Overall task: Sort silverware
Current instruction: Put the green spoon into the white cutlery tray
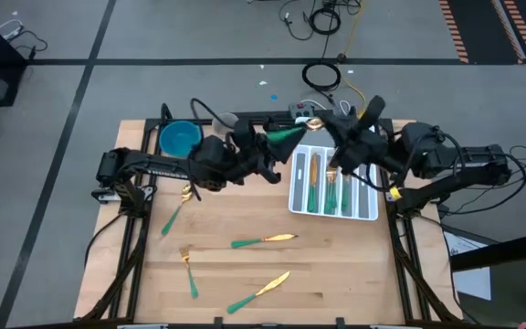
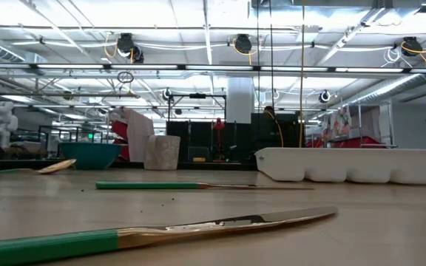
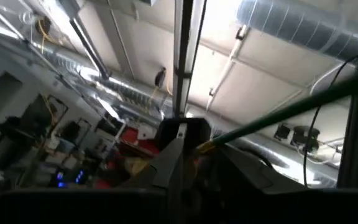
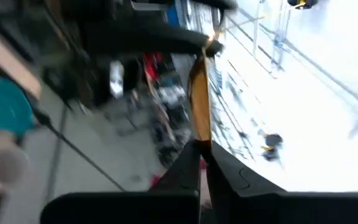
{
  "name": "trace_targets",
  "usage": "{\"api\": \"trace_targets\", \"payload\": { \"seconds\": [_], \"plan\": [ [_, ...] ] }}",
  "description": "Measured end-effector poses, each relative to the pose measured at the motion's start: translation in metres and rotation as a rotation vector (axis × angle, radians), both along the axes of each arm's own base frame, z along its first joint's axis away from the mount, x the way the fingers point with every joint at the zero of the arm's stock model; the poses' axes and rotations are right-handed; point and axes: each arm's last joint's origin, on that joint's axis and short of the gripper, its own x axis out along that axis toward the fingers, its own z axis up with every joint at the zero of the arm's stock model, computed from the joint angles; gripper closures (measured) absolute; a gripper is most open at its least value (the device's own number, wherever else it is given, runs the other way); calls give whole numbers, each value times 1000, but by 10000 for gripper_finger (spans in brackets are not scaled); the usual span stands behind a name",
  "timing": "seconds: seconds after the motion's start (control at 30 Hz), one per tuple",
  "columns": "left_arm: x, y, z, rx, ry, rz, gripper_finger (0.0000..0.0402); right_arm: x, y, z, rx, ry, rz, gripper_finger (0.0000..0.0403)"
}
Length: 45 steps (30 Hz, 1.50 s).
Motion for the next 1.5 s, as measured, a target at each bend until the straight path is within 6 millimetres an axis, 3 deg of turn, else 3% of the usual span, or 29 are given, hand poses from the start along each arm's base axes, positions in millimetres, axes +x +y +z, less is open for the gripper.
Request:
{"api": "trace_targets", "payload": {
  "seconds": [0.17, 0.3, 0.37, 0.43, 0.63, 0.9, 1.03, 1.17, 1.5],
  "plan": [
    [0, -7, -1, 2, 123, -154, 279, -27, -12, 12, -61, 21, -256, 402],
    [-4, -5, 1, -2, 200, -183, 277, -51, -17, 20, -30, -36, -274, 402],
    [-6, -7, 1, 18, 237, -221, 276, -62, -21, 20, -81, 47, -363, 402],
    [-12, -9, 5, 35, 269, -266, 276, -69, -24, 13, -183, 246, -464, 402],
    [-45, -6, 24, 63, 413, -279, 276, -80, -32, -22, -312, 720, -521, 402],
    [-90, -3, 48, 126, 479, -224, 276, -108, -37, -76, -302, 1311, -551, 402],
    [-97, -2, 50, 144, 511, -188, 276, -114, -36, -92, -362, 1508, -516, 402],
    [-99, 0, 46, 132, 565, -150, 276, -110, -35, -112, -343, 1598, -400, 402],
    [-85, 4, 26, 121, 703, -155, 276, -107, -28, -189, -400, 1925, -129, 403]
  ]
}}
